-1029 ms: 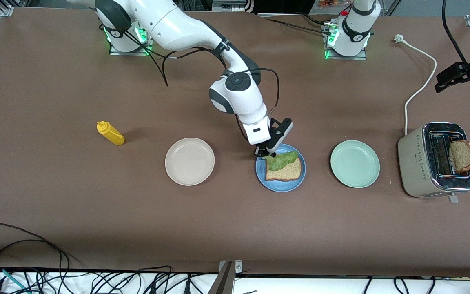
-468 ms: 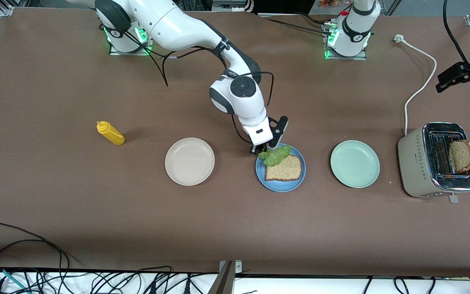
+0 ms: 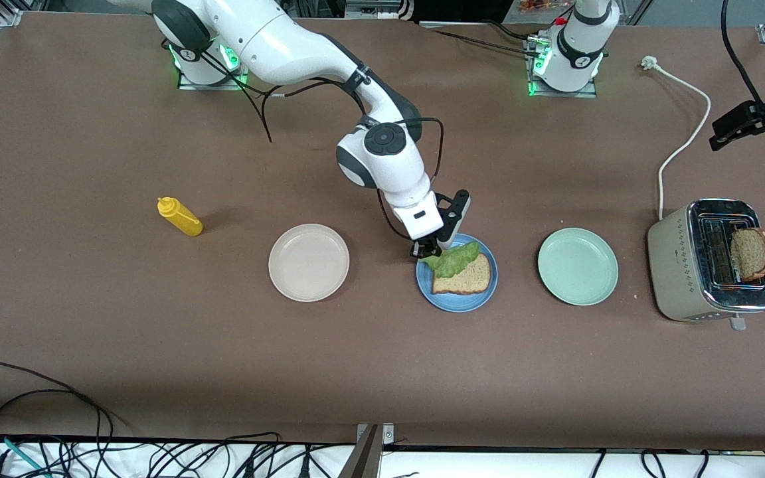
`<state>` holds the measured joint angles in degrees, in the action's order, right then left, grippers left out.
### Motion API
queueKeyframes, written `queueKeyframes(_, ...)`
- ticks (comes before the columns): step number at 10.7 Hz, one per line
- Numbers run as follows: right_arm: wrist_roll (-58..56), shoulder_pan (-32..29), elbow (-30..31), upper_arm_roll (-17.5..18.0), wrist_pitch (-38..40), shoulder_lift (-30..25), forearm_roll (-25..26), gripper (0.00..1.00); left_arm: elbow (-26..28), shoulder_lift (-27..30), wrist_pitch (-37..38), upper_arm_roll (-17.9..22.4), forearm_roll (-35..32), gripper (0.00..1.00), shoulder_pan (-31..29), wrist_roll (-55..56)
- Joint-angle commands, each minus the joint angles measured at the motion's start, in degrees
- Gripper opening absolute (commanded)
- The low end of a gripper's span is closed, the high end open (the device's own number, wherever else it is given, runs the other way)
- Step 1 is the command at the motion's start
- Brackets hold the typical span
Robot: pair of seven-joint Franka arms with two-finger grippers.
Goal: Make sandwich in blue plate with both arms
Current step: 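Lower the lettuce leaf onto the toast and open the right gripper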
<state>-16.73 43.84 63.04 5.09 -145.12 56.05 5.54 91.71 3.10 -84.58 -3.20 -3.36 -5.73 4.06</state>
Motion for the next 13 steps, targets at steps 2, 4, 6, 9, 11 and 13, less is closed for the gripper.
queueKeyframes(2, -0.41, -0.16, -0.46, 0.8, -3.92, 2.48, 0.35, 0.0, -1.36, -0.46, 1.08, -0.41, -1.47, 1.0, -0.16, 0.25)
queueKeyframes(4, -0.15, -0.24, -0.46, 0.88, -4.56, 2.4, 0.26, 0.0, -1.36, -0.55, 1.08, -0.41, -1.47, 1.0, -0.24, 0.16)
queueKeyframes(6, 1.35, -0.16, -0.55, 0.97, -4.64, 2.4, 0.26, 0.0, -1.36, -0.55, 1.08, -0.41, -1.47, 1.0, -0.33, 0.16)
queueKeyframes(9, 3.44, -0.33, -0.55, 1.06, -4.55, 2.31, 0.17, 0.72, -1.36, -0.55, 1.17, -0.41, -1.39, 1.0, -0.33, 0.25)
queueKeyframes(11, 3.9, -0.42, -0.55, 1.06, -4.55, 2.22, 0.09, 0.88, -1.36, -0.55, 1.08, -0.41, -1.56, 1.0, -0.25, 0.16)
queueKeyframes(13, 3.9, -0.51, -0.46, 0.97, -4.03, 1.44, -2.45, 0.95, -1.53, -0.55, 1.08, -0.76, -1.65, 1.0, 0.19, 0.16)
